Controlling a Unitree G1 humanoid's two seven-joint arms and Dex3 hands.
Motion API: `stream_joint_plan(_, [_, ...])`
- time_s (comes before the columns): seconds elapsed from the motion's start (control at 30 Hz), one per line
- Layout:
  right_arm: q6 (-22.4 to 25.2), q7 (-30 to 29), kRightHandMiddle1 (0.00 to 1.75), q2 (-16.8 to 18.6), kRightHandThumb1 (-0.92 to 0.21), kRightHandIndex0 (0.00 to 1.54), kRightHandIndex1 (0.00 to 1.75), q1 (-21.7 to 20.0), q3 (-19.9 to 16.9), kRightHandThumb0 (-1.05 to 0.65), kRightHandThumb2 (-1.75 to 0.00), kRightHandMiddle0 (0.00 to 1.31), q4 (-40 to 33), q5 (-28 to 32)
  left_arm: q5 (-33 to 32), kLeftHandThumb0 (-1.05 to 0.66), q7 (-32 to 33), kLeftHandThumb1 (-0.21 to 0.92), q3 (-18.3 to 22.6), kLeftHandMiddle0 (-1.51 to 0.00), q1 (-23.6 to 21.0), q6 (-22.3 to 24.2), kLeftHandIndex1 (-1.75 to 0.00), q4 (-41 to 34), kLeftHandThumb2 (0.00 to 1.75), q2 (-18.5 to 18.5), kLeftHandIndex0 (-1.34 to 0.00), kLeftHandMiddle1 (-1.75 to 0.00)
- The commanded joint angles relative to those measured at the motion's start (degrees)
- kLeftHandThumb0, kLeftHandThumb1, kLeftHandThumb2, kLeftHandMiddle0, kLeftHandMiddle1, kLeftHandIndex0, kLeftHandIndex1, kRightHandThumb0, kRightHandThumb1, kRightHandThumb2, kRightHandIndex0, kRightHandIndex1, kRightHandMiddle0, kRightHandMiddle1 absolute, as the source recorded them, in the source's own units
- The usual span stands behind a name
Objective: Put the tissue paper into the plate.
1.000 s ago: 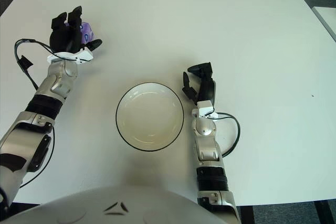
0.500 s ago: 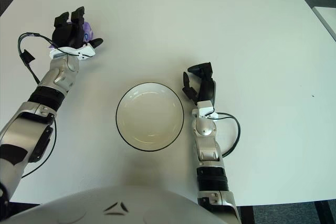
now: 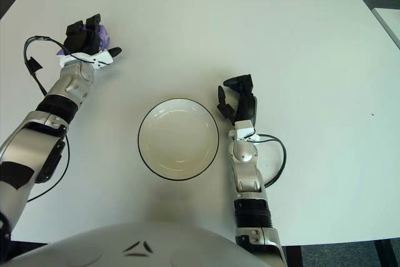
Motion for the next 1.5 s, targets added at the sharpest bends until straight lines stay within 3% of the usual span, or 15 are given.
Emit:
stream_joint_plan(0.0, [4.43, 0.87, 1.75, 0.02, -0.83, 0.58, 1.15, 3.82, -0.44, -0.36, -0.66, 0.24, 4.47, 1.24, -1.15, -1.04, -0.58, 0.92, -0.62, 0.0, -0.82, -1.02, -0.3, 3.62, 0.56, -0.36, 0.0, -0.32])
stream_joint_plan(0.5, [3.39, 1.73, 1.75, -0.4, -0.85, 0.56, 1.17, 3.7, -0.99, -0.36, -0.63, 0.23, 4.97, 2.07, -3.73, -1.04, -4.5, 0.92, -2.09, 0.0, -2.85, -2.28, -0.22, 10.59, 0.67, -0.95, 0.0, -0.36])
stream_joint_plan(0.77, [3.01, 2.32, 1.75, -0.95, -0.86, 0.55, 1.16, 3.86, -1.18, -0.35, -0.62, 0.23, 5.13, 2.75, -6.12, -1.05, -6.28, 0.92, -1.39, 0.0, -2.77, -4.29, -0.19, 13.22, 0.71, -1.17, 0.0, -0.47])
stream_joint_plan(1.27, [0.76, 2.19, 1.75, -1.08, -0.85, 0.56, 1.17, 3.86, -1.43, -0.35, -0.63, 0.23, 6.31, 2.82, -8.95, -1.05, -8.63, 0.92, -0.66, 0.0, -1.81, -5.28, -0.22, 13.65, 0.75, -1.26, 0.0, -0.63])
stream_joint_plan(1.47, [0.23, 1.87, 1.75, -0.82, -0.85, 0.56, 1.16, 4.13, -1.45, -0.35, -0.63, 0.23, 5.84, 2.69, -9.75, -1.05, -7.02, 0.92, -0.09, 0.0, 1.03, -6.92, -0.26, 11.71, 0.74, -1.54, 0.0, -0.66])
